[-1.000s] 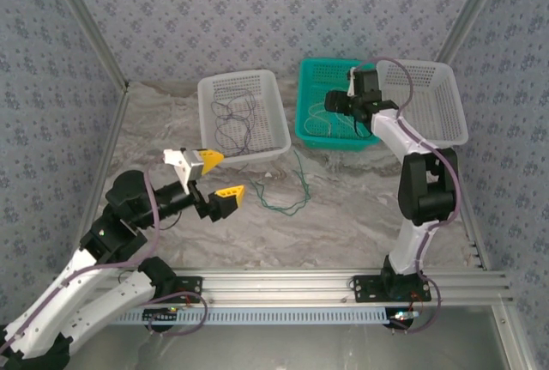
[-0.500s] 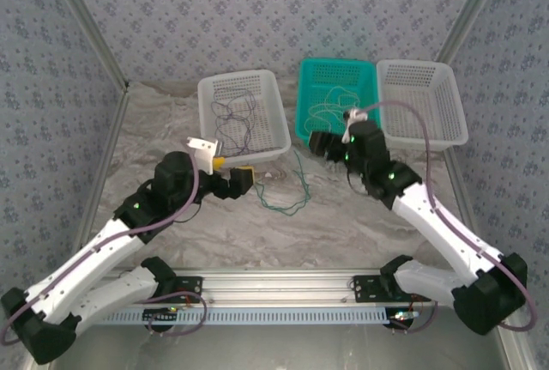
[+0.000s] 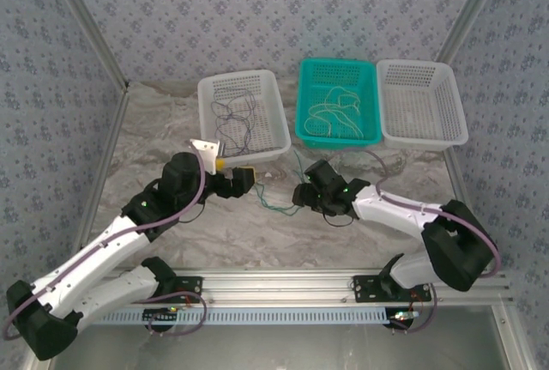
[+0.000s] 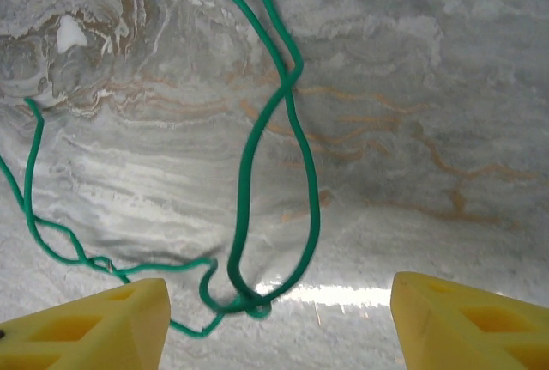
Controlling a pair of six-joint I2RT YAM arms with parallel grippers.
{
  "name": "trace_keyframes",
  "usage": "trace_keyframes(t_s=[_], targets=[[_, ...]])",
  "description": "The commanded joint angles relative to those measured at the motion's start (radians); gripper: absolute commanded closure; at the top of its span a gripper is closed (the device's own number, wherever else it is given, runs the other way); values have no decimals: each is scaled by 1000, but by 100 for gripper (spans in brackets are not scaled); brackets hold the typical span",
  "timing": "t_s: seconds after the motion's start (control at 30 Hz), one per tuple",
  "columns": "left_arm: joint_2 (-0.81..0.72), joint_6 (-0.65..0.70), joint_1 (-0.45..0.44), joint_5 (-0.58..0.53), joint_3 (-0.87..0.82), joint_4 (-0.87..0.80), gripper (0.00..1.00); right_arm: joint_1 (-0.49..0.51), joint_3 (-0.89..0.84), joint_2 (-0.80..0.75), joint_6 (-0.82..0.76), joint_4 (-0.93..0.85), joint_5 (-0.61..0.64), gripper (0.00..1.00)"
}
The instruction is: Untangle the cables
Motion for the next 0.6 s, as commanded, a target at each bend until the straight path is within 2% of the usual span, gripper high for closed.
trace_keyframes(t_s=[0.0, 0.13, 0.2, 0.27, 0.4, 0.47, 0.5, 0.57], targets=[[-25, -6, -8, -10, 5, 4, 1, -10, 53, 28, -42, -5, 54, 31], [-51, -6, -7, -14, -27, 19, 1, -51, 60, 53, -91, 16, 88, 34], [-48, -9, -7, -15, -30, 27, 1, -72, 73, 81, -102, 19, 68, 45], [-40, -7, -8, -7, -21, 25, 1, -75, 84, 114, -116, 19, 56, 61], [-34, 3, -9, -10, -7, 15, 1, -72, 94, 143, -134, 7, 46, 81], [-36, 0, -9, -14, -12, 16, 1, -71, 90, 124, -136, -3, 52, 95], [-36, -4, -9, -16, -13, 18, 1, -66, 85, 108, -136, -6, 62, 100], [-32, -19, -9, -15, -19, 24, 1, -58, 70, 53, -144, -13, 89, 100]])
